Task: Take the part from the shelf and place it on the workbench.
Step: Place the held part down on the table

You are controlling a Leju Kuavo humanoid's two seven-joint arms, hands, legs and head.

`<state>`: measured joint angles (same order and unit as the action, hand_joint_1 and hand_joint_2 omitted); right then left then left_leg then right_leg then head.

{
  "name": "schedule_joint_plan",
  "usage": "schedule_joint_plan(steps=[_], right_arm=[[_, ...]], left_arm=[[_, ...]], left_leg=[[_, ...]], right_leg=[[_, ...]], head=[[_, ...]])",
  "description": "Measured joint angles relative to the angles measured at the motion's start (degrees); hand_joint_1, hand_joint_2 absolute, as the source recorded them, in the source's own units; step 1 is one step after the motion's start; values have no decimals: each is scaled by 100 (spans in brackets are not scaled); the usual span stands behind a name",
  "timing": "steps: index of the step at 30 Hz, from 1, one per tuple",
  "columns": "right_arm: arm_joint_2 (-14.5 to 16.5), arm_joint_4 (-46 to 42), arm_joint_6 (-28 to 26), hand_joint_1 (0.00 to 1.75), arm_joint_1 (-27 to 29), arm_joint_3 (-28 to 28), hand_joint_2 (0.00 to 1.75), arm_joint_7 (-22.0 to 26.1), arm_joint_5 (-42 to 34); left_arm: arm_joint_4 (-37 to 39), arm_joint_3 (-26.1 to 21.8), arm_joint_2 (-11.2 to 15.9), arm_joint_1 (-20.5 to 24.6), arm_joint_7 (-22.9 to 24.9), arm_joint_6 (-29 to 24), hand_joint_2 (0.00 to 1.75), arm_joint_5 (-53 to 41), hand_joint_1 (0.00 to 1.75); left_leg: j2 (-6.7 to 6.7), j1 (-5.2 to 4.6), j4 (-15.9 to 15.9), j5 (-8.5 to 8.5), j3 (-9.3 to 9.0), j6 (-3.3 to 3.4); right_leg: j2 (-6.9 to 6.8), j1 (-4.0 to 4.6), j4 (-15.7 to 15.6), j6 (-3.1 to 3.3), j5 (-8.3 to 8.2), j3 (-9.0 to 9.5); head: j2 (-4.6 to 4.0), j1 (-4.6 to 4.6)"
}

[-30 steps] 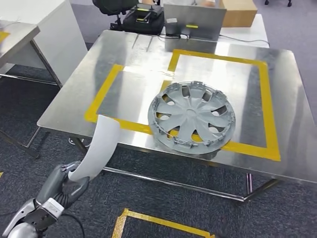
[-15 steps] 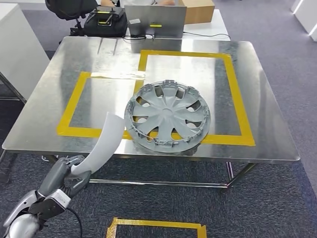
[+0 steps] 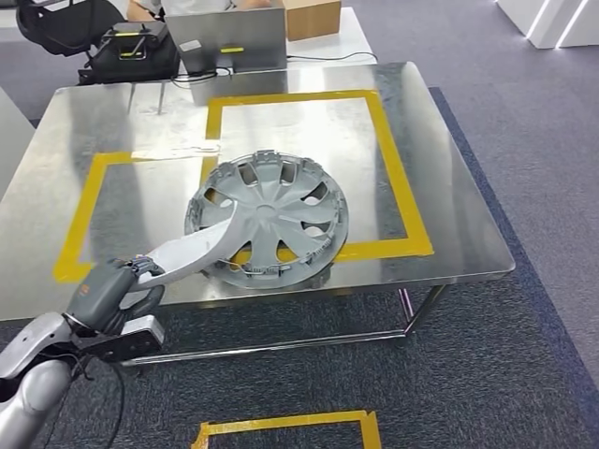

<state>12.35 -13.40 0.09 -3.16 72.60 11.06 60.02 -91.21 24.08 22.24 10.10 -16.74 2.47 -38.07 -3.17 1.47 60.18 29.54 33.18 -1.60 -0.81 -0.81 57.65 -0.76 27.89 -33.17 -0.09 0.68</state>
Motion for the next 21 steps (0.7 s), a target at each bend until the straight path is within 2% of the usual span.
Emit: schedule_joint_plan(steps=[2, 3, 4, 5, 6, 8, 9, 10, 12, 15, 21], right_arm=[[9, 0, -8, 0, -22, 1, 175, -22, 3], [13, 0, -7, 0, -32, 1, 175, -46, 13], [16, 0, -5, 0, -36, 1, 175, -75, 25], [20, 0, -3, 0, -37, 1, 175, -96, 39], [21, 0, 1, 0, -37, 1, 175, -112, 56], [21, 0, 13, 0, -41, 1, 175, -125, 88], [21, 0, 21, 0, -46, 1, 175, -127, 99], [21, 0, 28, 0, -52, 1, 175, -129, 105], [21, 0, 36, 0, -50, -1, 175, -137, 116], [21, 1, 52, 0, -22, -2, 175, -159, 162], [17, 1, 127, 0, -63, -17, 175, -166, 272]], left_arm=[[89, 104, 178, 265, 205, -30, 175, -389, 175], [171, 187, 278, 452, 294, -21, 175, -609, 175], [275, 294, 381, 666, 372, 1, 175, -835, 175], [379, 402, 469, 896, 421, 38, 175, -1023, 175], [493, 516, 550, 1148, 449, 94, 175, -1172, 175], [698, 704, 647, 1603, 446, 216, 175, -1280, 175], [799, 788, 675, 1802, 441, 262, 175, -1301, 175], [891, 870, 697, 1975, 438, 288, 175, -1317, 175], [1038, 1010, 722, 2206, 443, 305, 175, -1343, 175], [1267, 1237, 723, 2469, 508, 368, 175, -1388, 175], [2346, 1756, 473, 3316, 524, 673, 175, -1217, 175]], left_leg=[[197, 5, 649, 329, 300, -16], [237, 2, 1048, 477, 499, -16], [253, 0, 1336, 540, 655, -13], [258, -1, 1434, 493, 726, -4], [261, -1, 1320, 338, 700, 12], [289, -1, 648, -94, 421, 51], [312, -7, 326, -241, 282, 65], [329, -14, 91, -296, 185, 78], [339, -27, -96, -279, 125, 68], [339, -36, -140, -270, 121, 63], [344, -53, -136, -273, 125, 113]], right_leg=[[38, 2, -8, 52, 0, 16], [58, 12, -5, 68, 5, 19], [82, 24, -1, 75, 10, 25], [108, 34, 3, 81, 15, 33], [135, 40, 8, 85, 21, 47], [189, 42, 19, 76, 42, 79], [212, 51, 31, 60, 55, 83], [235, 56, 44, 36, 60, 67], [269, 64, 63, 30, 63, 24], [270, 53, 28, 45, 49, 23], [262, 36, -35, -26, 8, 50]], head=[[0, -11], [0, -13], [0, -12], [0, -12], [0, -11], [0, -11], [0, -8], [0, -7], [0, -3], [0, 3], [0, 5]])
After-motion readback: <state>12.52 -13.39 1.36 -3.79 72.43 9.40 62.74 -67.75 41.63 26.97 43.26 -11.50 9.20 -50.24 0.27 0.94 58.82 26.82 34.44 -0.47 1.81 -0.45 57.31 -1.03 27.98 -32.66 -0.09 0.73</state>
